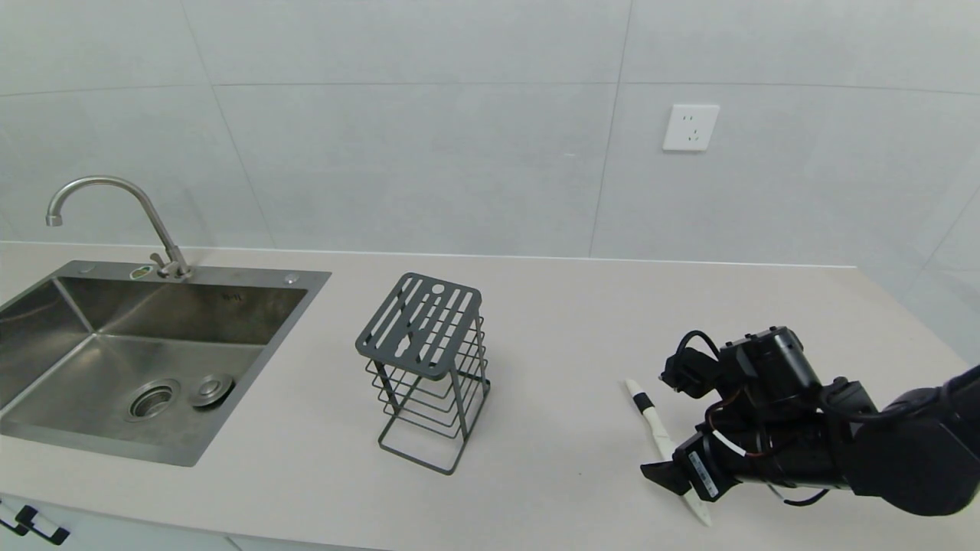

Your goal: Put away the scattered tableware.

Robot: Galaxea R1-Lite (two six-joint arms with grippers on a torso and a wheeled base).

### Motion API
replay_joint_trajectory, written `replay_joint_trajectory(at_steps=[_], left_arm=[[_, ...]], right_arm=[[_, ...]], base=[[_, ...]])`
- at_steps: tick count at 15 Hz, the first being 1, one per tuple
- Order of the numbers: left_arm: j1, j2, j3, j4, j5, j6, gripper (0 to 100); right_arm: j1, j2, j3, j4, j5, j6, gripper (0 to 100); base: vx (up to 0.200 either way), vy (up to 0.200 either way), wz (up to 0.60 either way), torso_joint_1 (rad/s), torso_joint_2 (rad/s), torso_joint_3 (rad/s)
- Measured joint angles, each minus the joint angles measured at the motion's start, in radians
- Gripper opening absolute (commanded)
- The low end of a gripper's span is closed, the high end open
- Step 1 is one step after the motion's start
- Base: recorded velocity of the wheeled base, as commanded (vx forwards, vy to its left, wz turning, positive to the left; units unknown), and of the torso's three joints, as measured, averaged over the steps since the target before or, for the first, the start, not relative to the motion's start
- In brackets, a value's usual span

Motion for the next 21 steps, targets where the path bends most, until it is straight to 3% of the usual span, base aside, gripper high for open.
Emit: replay_joint_trajectory(at_steps=[21], left_arm=[[0.000,-0.008,0.000,0.000,-0.001,0.000,100]], right_arm=[[-0.074,0.188,-0.043,-0.088,0.000,-0.007,100]], base=[[0.000,0.000,0.00,0.000,0.00,0.000]])
